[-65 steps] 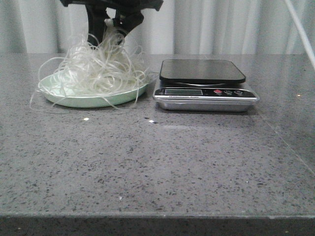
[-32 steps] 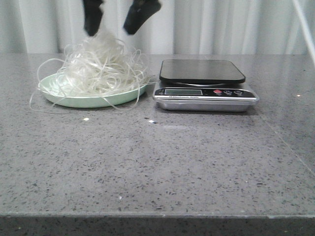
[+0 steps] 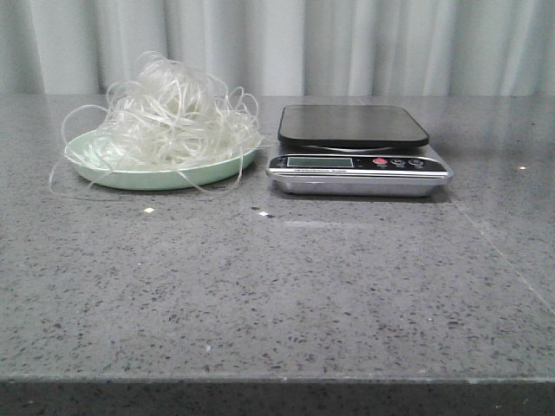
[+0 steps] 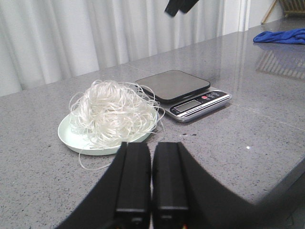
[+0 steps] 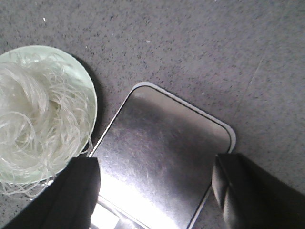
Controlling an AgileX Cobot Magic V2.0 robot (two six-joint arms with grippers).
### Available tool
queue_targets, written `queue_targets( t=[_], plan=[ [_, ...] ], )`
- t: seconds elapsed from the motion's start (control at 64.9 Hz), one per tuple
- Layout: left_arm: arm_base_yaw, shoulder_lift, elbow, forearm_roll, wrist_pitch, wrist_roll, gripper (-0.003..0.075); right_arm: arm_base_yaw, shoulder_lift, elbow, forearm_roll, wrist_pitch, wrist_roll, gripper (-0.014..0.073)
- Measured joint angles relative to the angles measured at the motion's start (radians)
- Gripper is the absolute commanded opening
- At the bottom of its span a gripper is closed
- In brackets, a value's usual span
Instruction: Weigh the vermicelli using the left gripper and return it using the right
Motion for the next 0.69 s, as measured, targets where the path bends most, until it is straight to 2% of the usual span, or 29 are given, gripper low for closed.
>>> queue_targets(
  t=[0.123, 0.493, 0.693],
  plan=[
    [0.000, 0.000, 0.000, 0.000, 0.000, 0.000, 0.0134, -0.003, -0.164, 0.174, 0.011, -0.127, 0.000, 0.0588],
    [0.000, 0.000, 0.000, 0.000, 0.000, 0.000, 0.0134, -0.003, -0.747, 0.901, 0.021, -0.550, -0.007, 0.0588],
    [0.000, 0.000, 0.000, 0.000, -0.002, 0.000, 0.0134, -0.003, -1.071, 1.203, 0.021, -0.710, -0.007, 0.0588]
  ],
)
